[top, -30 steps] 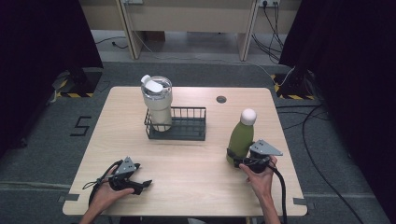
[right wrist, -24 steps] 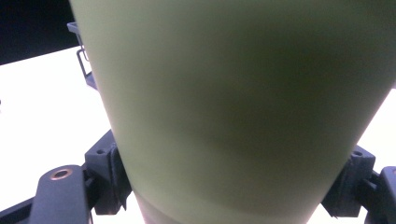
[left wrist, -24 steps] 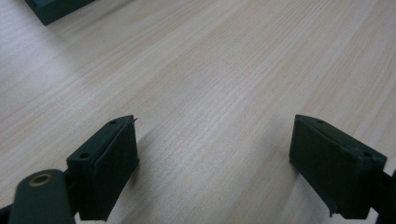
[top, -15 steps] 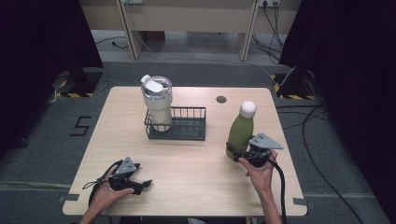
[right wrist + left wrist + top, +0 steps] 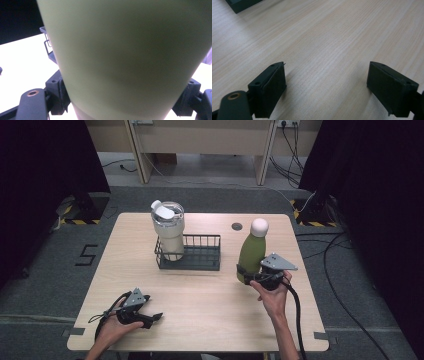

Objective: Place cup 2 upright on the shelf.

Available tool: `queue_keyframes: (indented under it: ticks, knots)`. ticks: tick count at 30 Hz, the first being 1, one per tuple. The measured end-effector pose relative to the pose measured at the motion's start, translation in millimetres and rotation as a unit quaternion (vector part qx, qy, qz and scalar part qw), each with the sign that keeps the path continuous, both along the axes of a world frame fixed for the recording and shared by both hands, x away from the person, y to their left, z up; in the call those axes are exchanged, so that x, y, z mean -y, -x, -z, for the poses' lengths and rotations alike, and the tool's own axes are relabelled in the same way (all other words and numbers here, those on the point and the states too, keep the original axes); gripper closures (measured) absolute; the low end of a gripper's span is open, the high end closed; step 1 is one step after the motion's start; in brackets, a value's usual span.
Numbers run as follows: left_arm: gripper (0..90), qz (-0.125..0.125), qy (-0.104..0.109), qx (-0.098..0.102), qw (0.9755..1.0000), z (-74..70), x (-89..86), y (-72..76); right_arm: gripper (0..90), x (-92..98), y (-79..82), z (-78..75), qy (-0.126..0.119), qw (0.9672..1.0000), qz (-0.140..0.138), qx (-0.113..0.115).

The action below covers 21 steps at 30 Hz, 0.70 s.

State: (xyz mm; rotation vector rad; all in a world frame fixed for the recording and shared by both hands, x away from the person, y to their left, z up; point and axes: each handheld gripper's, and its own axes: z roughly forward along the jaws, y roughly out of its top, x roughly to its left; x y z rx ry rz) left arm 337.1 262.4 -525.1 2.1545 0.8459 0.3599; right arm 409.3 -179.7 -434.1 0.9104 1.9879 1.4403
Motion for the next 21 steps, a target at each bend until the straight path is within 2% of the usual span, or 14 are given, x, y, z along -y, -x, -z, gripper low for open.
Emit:
queue_keyframes:
  ticks: [21]
  knots:
    - [14.7, 0.0, 0.0, 0.0, 1.0, 0.0, -0.3, 0.2, 21.0, -28.5, -28.8, -25.7, -0.006, 0.9998, -0.02, 0.0]
